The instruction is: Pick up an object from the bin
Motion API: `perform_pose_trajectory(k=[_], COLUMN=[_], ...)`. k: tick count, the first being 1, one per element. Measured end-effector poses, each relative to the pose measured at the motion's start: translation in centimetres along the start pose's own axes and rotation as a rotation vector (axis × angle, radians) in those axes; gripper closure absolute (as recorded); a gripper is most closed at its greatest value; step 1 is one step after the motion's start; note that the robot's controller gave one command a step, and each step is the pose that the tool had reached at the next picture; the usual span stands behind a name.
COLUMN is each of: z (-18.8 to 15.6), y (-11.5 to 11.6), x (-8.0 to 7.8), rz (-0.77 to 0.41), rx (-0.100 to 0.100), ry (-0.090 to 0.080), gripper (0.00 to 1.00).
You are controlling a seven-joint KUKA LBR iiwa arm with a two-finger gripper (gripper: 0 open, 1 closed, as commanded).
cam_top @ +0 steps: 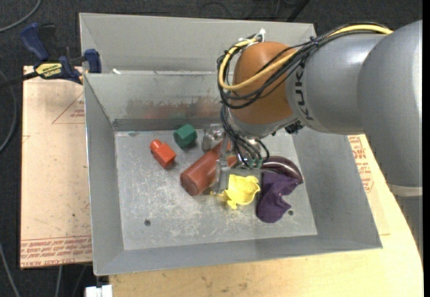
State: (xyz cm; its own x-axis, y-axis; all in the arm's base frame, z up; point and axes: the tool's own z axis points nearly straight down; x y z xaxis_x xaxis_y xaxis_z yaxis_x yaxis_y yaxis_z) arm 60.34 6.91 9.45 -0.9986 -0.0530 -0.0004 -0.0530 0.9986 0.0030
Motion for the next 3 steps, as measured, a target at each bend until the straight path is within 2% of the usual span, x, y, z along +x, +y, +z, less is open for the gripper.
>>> perform_pose_trajectory(k=[1, 3], z=[2.36, 2.1], y=[-1.47, -1.48], x=[-1.25, -1.14], rz=[-0.136, -0.135], rx=[-0.001, -0.002], ry=[-0.011, -0.008], gripper=[1.0, 1.0])
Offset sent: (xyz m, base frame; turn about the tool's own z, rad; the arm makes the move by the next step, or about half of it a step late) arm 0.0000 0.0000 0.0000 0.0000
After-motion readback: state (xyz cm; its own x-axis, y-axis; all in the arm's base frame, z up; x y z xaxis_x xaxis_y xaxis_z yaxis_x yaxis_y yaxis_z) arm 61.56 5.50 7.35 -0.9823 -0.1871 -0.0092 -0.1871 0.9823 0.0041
